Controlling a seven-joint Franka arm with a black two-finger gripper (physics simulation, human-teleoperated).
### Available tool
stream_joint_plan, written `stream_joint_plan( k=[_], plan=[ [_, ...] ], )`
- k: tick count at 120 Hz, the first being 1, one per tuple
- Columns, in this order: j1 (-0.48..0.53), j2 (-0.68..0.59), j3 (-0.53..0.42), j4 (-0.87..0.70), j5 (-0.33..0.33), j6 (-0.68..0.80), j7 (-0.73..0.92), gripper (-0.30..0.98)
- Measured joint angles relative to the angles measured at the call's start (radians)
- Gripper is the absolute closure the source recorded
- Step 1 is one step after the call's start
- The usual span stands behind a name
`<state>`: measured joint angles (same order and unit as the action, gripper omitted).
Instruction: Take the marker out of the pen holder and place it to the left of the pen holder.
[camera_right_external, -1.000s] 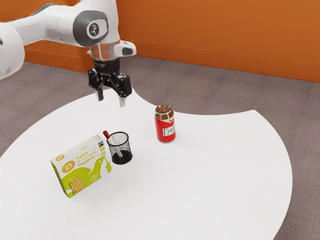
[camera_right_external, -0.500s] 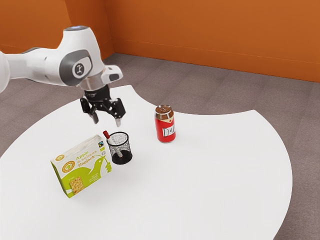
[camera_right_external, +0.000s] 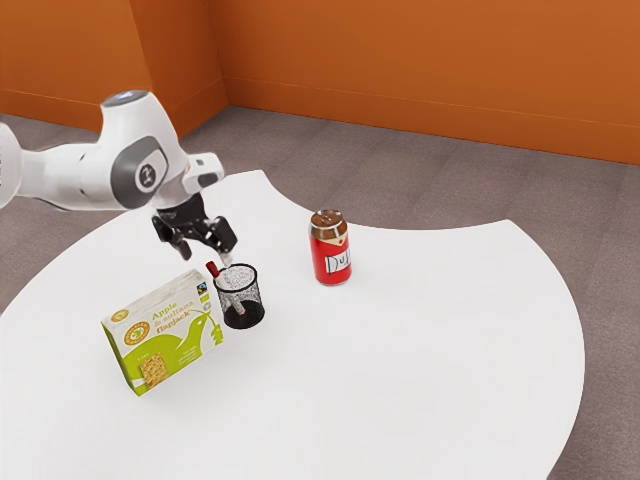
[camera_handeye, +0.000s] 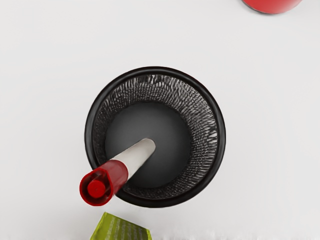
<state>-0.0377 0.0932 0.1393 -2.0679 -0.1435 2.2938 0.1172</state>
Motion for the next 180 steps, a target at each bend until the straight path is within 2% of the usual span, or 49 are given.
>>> stream_joint_plan(
  k=[47, 134, 152, 180],
  plan=[
    [-0.001, 0.059, 0.002, 0.019, 0.032, 0.052, 0.108, 0.0],
    [0.007, 0.174, 0.023, 0.127, -0.007, -0.019, 0.212, 0.01],
    [0.007, 0.173, 0.022, 0.124, -0.011, -0.025, 0.222, 0.13],
    [0.007, 0.169, 0.019, 0.124, -0.011, -0.029, 0.234, 0.48]
  ],
)
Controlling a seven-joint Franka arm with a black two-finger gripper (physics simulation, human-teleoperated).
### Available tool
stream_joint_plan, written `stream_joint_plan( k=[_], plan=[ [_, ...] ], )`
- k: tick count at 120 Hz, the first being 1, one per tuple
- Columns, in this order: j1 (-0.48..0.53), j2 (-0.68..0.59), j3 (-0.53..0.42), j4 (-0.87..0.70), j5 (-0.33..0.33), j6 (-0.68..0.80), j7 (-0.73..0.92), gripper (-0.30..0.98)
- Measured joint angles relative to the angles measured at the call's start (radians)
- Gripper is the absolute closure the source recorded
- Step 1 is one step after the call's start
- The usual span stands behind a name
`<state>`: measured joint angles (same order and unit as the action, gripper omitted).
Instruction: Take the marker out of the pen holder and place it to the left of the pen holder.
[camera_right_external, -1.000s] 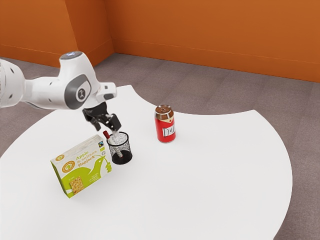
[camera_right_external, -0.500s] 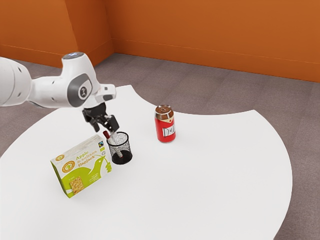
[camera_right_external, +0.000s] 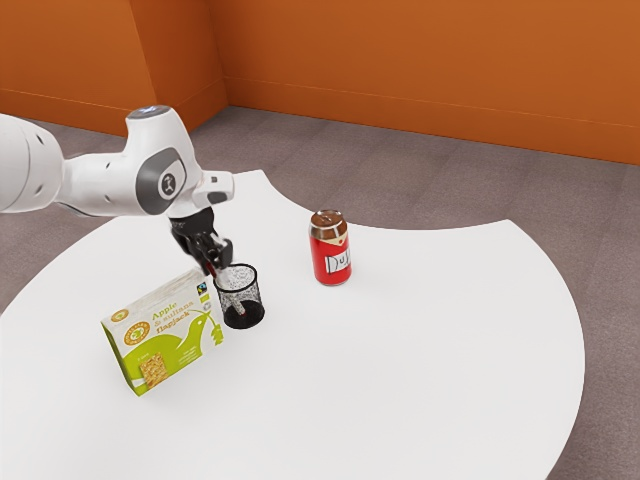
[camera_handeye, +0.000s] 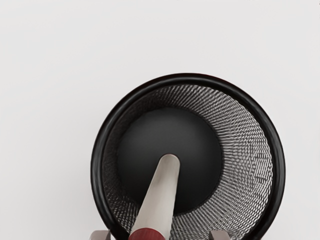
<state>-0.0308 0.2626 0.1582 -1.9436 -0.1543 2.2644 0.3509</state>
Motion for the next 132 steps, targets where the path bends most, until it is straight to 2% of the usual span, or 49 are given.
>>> stream_joint_plan(
  k=[23, 50, 76, 92, 106, 132],
  plan=[
    [0.0, -0.002, -0.001, 0.001, 0.001, -0.001, 0.007, 0.68],
    [0.0, -0.023, -0.009, 0.022, 0.012, -0.019, -0.001, 0.75],
    [-0.003, -0.12, -0.021, 0.108, 0.034, -0.142, -0.017, 0.78],
    [-0.011, -0.166, 0.009, 0.202, 0.101, -0.284, -0.024, 0.79],
    [0.004, -0.147, 0.058, 0.303, 0.184, -0.425, -0.025, 0.79],
    [-0.001, 0.013, 0.1, 0.453, 0.323, -0.704, -0.043, 0.79]
  ],
)
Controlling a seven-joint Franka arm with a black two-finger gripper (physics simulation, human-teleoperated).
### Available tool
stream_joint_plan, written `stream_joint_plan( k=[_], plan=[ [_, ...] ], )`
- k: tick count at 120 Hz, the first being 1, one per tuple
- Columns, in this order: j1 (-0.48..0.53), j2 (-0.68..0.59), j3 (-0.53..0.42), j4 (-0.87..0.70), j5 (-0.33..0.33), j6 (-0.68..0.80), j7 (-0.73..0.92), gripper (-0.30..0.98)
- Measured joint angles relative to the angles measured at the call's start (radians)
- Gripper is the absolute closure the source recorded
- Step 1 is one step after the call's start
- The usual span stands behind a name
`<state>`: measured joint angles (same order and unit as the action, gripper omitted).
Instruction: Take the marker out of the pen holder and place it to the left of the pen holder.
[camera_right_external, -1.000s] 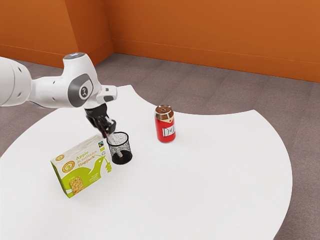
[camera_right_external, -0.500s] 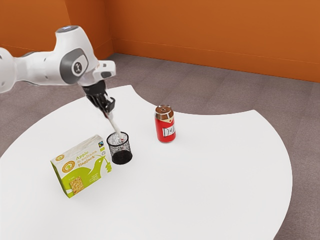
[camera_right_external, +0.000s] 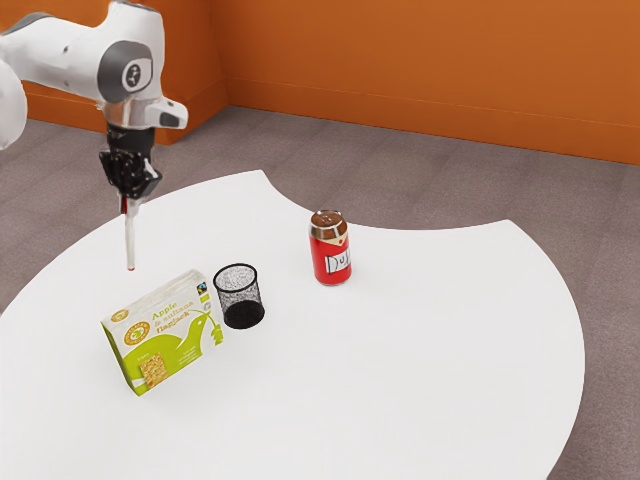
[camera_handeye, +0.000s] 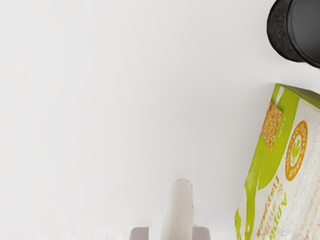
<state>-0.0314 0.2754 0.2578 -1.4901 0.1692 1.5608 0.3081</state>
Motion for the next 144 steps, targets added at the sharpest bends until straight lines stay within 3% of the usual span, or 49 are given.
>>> stream_joint_plan(
  k=[22, 46, 86, 115, 130, 144],
  plan=[
    [0.001, 0.124, 0.019, 0.032, 0.061, -0.185, -0.025, 0.79],
    [0.001, 0.25, 0.056, 0.091, 0.132, -0.293, -0.047, 0.79],
    [0.001, 0.378, 0.066, 0.098, 0.146, -0.35, -0.067, 0.79],
    [0.001, 0.395, 0.068, 0.103, 0.129, -0.368, -0.08, 0.3],
    [0.001, 0.384, 0.076, 0.103, 0.111, -0.372, -0.084, 0.17],
    [0.0, 0.291, 0.053, 0.103, 0.063, -0.351, -0.087, 0.1]
  ],
)
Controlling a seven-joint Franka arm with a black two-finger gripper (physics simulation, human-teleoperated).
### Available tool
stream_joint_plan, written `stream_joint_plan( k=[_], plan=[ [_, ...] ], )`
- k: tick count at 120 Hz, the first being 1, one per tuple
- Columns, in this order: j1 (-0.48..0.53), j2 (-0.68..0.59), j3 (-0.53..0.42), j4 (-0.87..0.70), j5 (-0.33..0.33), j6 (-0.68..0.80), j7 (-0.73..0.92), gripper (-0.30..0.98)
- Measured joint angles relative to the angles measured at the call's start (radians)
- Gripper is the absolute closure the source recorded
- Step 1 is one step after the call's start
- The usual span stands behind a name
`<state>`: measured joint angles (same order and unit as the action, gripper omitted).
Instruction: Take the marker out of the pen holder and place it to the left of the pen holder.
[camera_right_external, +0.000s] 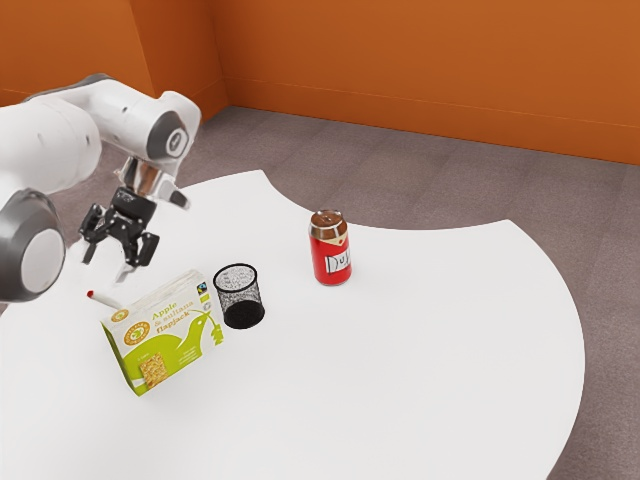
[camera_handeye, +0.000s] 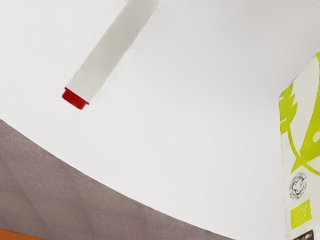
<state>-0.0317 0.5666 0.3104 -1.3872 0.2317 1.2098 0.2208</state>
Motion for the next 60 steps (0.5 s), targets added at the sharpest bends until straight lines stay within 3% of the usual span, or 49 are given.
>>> stream_joint_plan(
  k=[12, 32, 60],
  plan=[
    [-0.003, -0.116, -0.048, -0.009, -0.067, 0.051, -0.001, 0.06],
    [-0.044, -0.431, -0.123, -0.253, -0.152, 0.26, -0.004, 0.03],
    [-0.072, -0.505, -0.187, -0.281, -0.204, 0.416, -0.029, 0.01]
  ],
)
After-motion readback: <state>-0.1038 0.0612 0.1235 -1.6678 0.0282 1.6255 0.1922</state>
